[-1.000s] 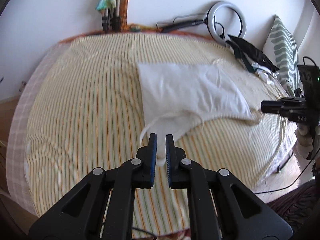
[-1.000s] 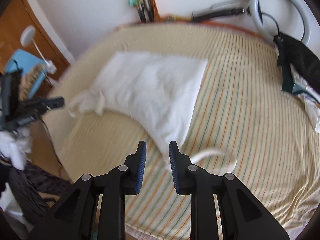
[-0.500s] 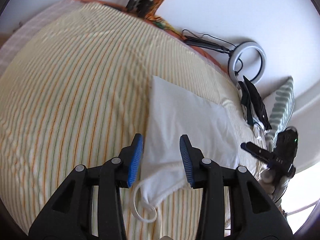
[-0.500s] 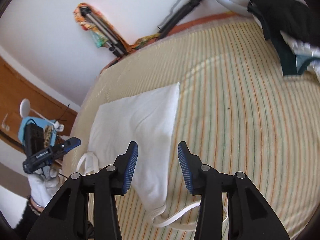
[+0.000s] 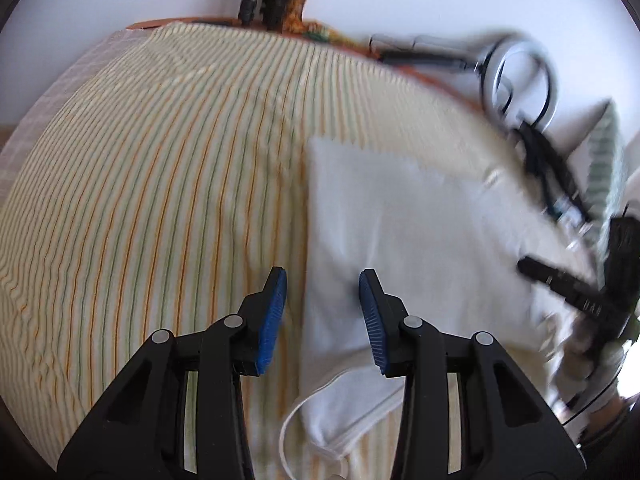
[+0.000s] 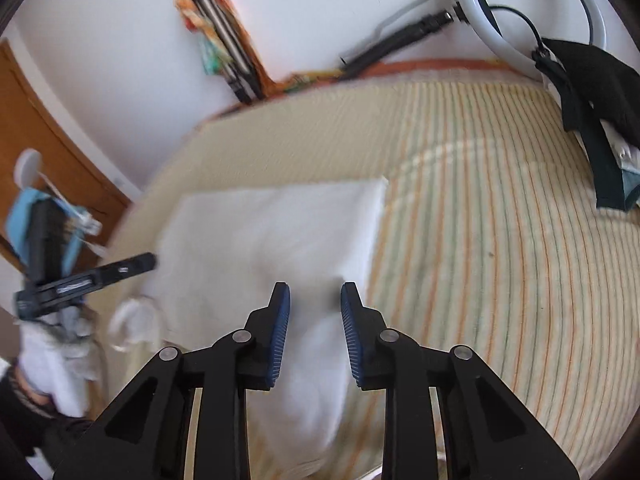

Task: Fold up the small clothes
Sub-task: 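Move both tools to the folded bundle's edge and grasp it together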

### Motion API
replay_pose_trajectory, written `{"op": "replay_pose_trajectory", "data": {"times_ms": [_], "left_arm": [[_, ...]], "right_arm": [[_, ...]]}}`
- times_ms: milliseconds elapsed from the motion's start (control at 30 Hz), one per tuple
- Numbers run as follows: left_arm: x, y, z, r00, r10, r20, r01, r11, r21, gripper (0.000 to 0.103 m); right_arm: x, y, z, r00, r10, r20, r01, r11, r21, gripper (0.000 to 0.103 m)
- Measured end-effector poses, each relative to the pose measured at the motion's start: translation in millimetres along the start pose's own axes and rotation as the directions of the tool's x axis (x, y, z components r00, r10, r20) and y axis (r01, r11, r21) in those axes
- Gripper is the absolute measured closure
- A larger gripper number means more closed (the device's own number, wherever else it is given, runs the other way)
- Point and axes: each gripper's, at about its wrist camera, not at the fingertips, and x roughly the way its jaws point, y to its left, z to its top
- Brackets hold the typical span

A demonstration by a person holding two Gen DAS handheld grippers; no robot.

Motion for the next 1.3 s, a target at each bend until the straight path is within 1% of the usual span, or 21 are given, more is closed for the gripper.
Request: {"op": "replay_pose_trajectory", "data": {"times_ms": [33, 100, 167, 200, 300, 367, 400, 433, 533, 667, 733, 800, 1000, 1133, 1167, 1200, 1233, 1300], "left_arm": [[-1, -2, -1, 1.000, 0.013, 0.009, -0.013, 1.000, 0.025, 0.064], [-3, -4, -2, 1.000, 0.026, 0.009, -0.026, 0.998, 0.052, 0.064], [-6, 2, -1, 1.000, 0.019, 0.013, -0.019, 0.999, 0.028, 0.065], [-9, 6, 1, 1.000, 0.002, 0.016, -0.002, 1.000, -0.001, 0.065], [-16, 18, 6, 0.997, -0.073, 0.027, 0.074, 0.995, -0.073, 0.065], [-16, 23, 9, 0.994, -0.110, 0.023, 0.112, 0.988, -0.108, 0.064], [-14, 29, 10, 0.989, -0.145, 0.016, 0.146, 0.979, -0.145, 0.064], [-11, 33, 11, 0.985, -0.174, 0.007, 0.173, 0.969, -0.179, 0.064], [0, 43, 13, 0.965, -0.260, -0.022, 0.246, 0.934, -0.259, 0.065], [8, 45, 17, 0.958, -0.286, -0.032, 0.266, 0.922, -0.282, 0.065], [11, 47, 20, 0.951, -0.308, -0.031, 0.285, 0.909, -0.304, 0.065], [14, 47, 22, 0.948, -0.316, -0.028, 0.293, 0.904, -0.310, 0.065], [21, 39, 28, 0.946, -0.324, -0.024, 0.303, 0.906, -0.296, 0.065], [26, 34, 31, 0.950, -0.310, -0.023, 0.292, 0.914, -0.283, 0.075], [27, 34, 31, 0.950, -0.310, -0.024, 0.291, 0.914, -0.284, 0.078], [29, 33, 32, 0.952, -0.306, -0.026, 0.286, 0.915, -0.285, 0.080], [29, 32, 32, 0.955, -0.296, -0.026, 0.277, 0.919, -0.279, 0.085], [28, 28, 31, 0.963, -0.269, -0.026, 0.255, 0.935, -0.249, 0.090]], "right_arm": [[1, -6, -2, 1.000, -0.009, -0.005, 0.009, 1.000, -0.003, 0.081], [-1, -10, -1, 1.000, 0.002, -0.008, -0.002, 1.000, 0.016, 0.082], [-9, -15, -2, 1.000, -0.020, -0.002, 0.020, 0.999, 0.032, 0.081], [-12, -18, -3, 1.000, -0.015, 0.002, 0.015, 0.999, 0.048, 0.075], [-21, -34, -5, 0.995, 0.101, 0.003, -0.101, 0.984, 0.144, 0.074], [-26, -42, -7, 0.990, 0.137, 0.013, -0.137, 0.974, 0.180, 0.074], [-28, -46, -8, 0.991, 0.130, 0.026, -0.132, 0.971, 0.197, 0.074], [-27, -53, -9, 0.984, 0.173, 0.028, -0.175, 0.957, 0.229, 0.074], [-24, -63, -12, 0.967, 0.251, 0.031, -0.249, 0.922, 0.296, 0.074], [-15, -66, -17, 0.958, 0.286, 0.004, -0.272, 0.905, 0.327, 0.074], [-7, -66, -19, 0.949, 0.314, -0.004, -0.294, 0.892, 0.345, 0.074], [-4, -66, -20, 0.943, 0.333, 0.003, -0.313, 0.883, 0.349, 0.074], [4, -65, -16, 0.933, 0.358, 0.019, -0.341, 0.868, 0.360, 0.074], [10, -60, -12, 0.929, 0.369, 0.027, -0.353, 0.861, 0.366, 0.074], [12, -57, -11, 0.930, 0.368, 0.025, -0.352, 0.864, 0.359, 0.074], [13, -54, -10, 0.931, 0.364, 0.022, -0.348, 0.869, 0.352, 0.076], [15, -50, -9, 0.935, 0.355, 0.015, -0.339, 0.878, 0.338, 0.078], [18, -43, -7, 0.944, 0.330, -0.001, -0.314, 0.897, 0.311, 0.088]]}}
